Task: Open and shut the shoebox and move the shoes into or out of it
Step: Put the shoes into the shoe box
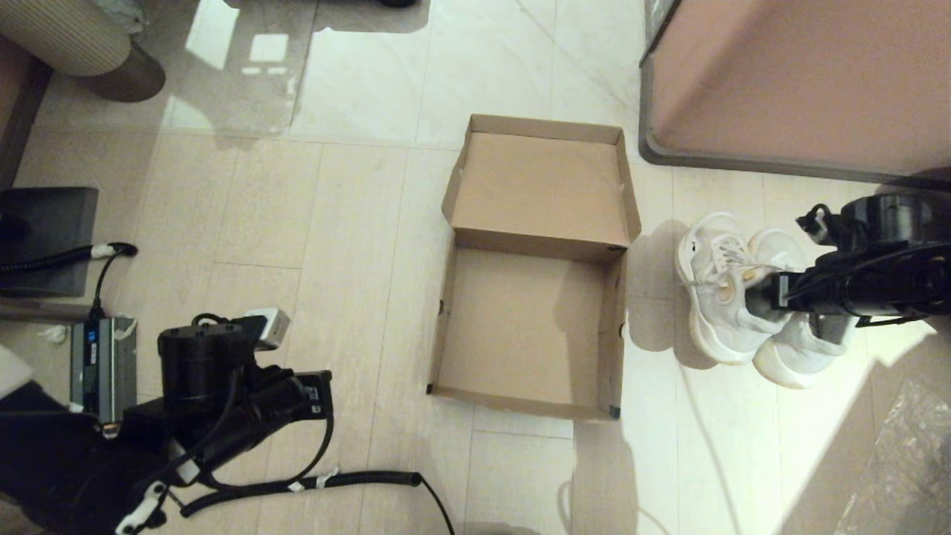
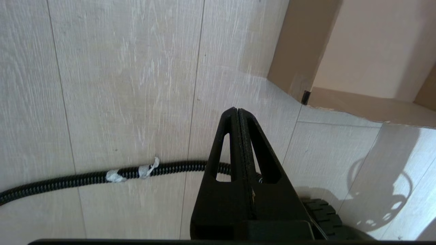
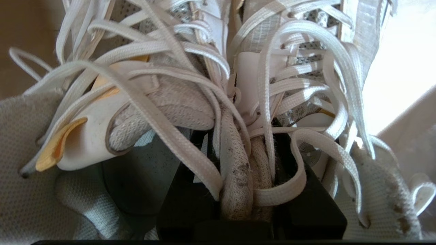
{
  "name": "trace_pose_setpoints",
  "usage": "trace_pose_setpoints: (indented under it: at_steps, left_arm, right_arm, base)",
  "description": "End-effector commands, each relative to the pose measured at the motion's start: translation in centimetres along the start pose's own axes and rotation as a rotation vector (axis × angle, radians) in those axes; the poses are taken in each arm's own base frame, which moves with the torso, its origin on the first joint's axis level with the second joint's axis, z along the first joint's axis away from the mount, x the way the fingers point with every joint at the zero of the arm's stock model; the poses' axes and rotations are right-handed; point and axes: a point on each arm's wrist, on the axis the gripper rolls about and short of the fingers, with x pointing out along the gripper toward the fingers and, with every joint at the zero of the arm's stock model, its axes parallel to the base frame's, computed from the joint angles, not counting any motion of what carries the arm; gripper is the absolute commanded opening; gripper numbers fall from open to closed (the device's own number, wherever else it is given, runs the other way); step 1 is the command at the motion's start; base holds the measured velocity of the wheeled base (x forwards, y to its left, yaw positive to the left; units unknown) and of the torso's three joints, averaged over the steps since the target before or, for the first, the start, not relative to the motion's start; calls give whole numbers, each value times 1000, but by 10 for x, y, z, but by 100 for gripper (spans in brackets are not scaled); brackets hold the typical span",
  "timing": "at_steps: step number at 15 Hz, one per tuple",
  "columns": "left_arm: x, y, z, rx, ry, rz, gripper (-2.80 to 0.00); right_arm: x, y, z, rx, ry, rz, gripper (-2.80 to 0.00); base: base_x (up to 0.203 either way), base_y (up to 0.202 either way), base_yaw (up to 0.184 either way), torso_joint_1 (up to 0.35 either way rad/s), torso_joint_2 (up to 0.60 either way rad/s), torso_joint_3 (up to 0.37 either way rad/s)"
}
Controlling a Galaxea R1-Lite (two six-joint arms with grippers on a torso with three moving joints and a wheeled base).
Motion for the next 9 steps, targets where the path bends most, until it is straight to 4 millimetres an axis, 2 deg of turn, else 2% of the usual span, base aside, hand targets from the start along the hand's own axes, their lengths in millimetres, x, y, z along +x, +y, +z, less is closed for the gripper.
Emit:
trace_pose_setpoints:
  at_steps: [1, 4, 6, 9]
  left_arm:
    - [-3, 1, -8, -2, -10, -4, -280]
    - [-1, 1, -10, 1, -10, -8, -280]
    - [2, 1, -10, 4, -10, -8, -280]
    - [19, -3, -3, 12, -30, -12, -280]
  right_arm:
    - [-83, 16, 22, -17, -114, 36, -280]
    - [-143, 34, 20, -42, -115, 96, -280]
    - [-174, 47, 15, -69, -107, 154, -280]
    - [-194, 79, 4, -78, -59, 287, -280]
  base:
    - [0, 0, 0, 0, 0, 0]
    - [0, 0, 0, 0, 0, 0]
    - [0, 0, 0, 0, 0, 0]
    - [0, 0, 0, 0, 0, 0]
